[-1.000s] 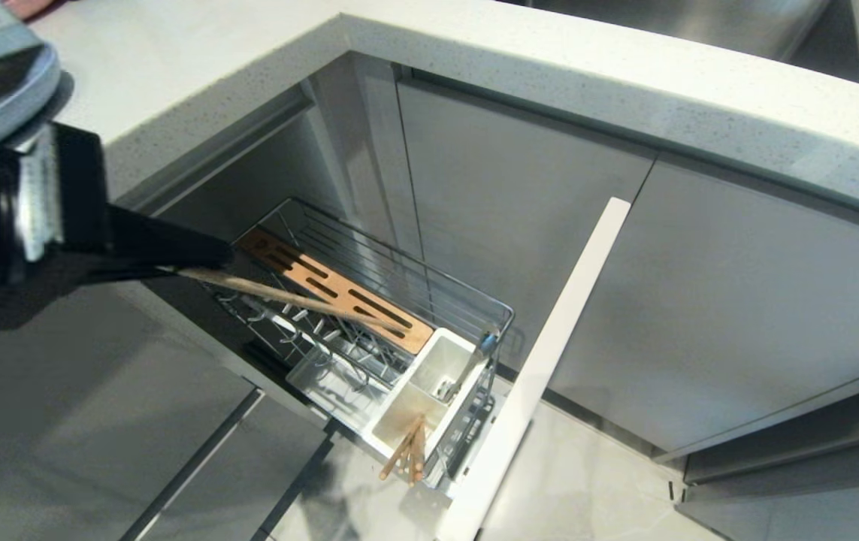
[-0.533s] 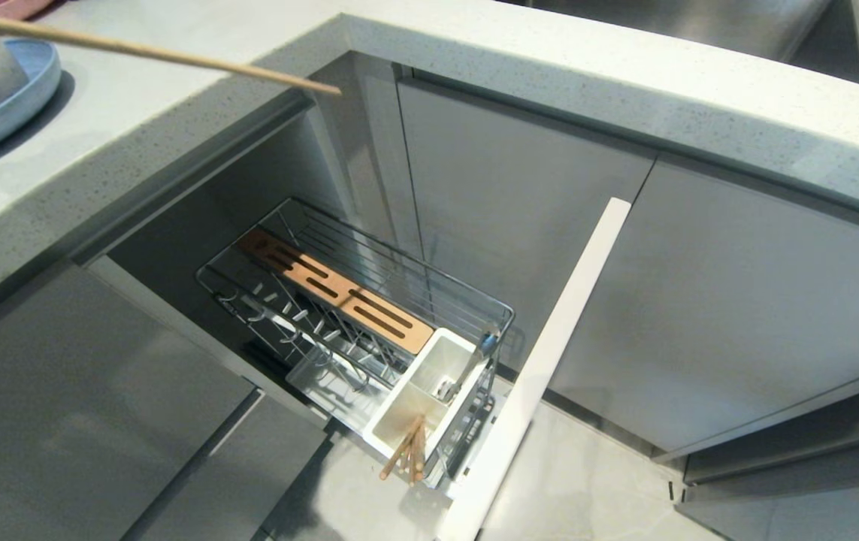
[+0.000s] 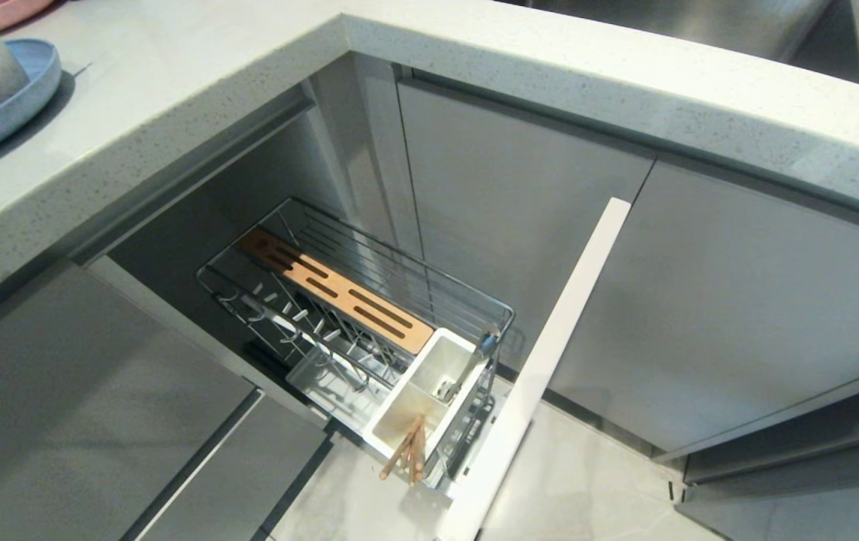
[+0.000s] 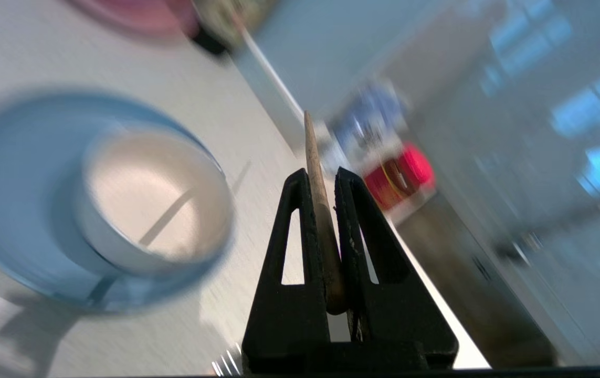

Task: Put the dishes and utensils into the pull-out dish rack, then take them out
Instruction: Take the chopsticks out of the cupboard

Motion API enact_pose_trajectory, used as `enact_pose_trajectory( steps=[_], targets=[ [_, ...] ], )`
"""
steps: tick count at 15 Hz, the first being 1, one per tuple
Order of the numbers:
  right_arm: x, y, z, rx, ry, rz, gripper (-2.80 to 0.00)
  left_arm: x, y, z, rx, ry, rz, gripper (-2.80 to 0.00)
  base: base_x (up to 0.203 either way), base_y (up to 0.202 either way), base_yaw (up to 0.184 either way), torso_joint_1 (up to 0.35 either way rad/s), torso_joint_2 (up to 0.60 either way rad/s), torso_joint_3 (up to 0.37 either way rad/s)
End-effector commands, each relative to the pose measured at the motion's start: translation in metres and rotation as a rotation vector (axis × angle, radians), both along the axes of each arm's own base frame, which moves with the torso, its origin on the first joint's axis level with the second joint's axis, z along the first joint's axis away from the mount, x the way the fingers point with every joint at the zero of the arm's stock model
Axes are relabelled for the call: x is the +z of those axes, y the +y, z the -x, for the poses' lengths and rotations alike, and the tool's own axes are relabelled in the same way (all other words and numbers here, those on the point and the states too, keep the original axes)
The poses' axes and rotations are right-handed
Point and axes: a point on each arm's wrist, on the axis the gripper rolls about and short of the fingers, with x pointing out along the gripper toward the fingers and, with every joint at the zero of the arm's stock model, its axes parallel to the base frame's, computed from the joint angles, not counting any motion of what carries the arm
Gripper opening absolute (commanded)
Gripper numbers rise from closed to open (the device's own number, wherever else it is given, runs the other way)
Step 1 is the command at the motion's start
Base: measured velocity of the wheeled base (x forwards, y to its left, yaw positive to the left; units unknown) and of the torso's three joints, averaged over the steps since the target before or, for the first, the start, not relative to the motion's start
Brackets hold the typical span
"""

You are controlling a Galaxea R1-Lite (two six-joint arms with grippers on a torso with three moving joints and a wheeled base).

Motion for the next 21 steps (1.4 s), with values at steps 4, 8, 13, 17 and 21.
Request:
enact_pose_trajectory(
  steps=[4,8,13,17,21],
  targets=[
    [-0.001,0.000,0.000,-0.001,-0.003,0.000,-2.80,-0.006,0.011,0.011,0.354,-0.055,-0.018,-2.80,0.000,0.000,0.000,0.000,0.00,0.000],
    [0.000,0.000,0.000,0.000,-0.003,0.000,-2.80,-0.026,0.017,0.001,0.520,-0.166,-0.137,-2.80,0.000,0.000,0.000,0.000,0.00,0.000],
    [-0.001,0.000,0.000,0.000,-0.003,0.000,-2.80,-0.057,0.021,-0.008,0.558,-0.087,-0.175,-2.80,0.000,0.000,0.000,0.000,0.00,0.000],
    [-0.001,0.000,0.000,0.000,-0.003,0.000,-2.80,-0.084,0.024,-0.017,0.546,-0.033,-0.179,-2.80,0.000,0.000,0.000,0.000,0.00,0.000],
    [-0.001,0.000,0.000,0.000,-0.003,0.000,-2.80,-0.104,0.026,-0.027,0.481,0.036,-0.195,-2.80,0.000,0.000,0.000,0.000,0.00,0.000]
  ],
)
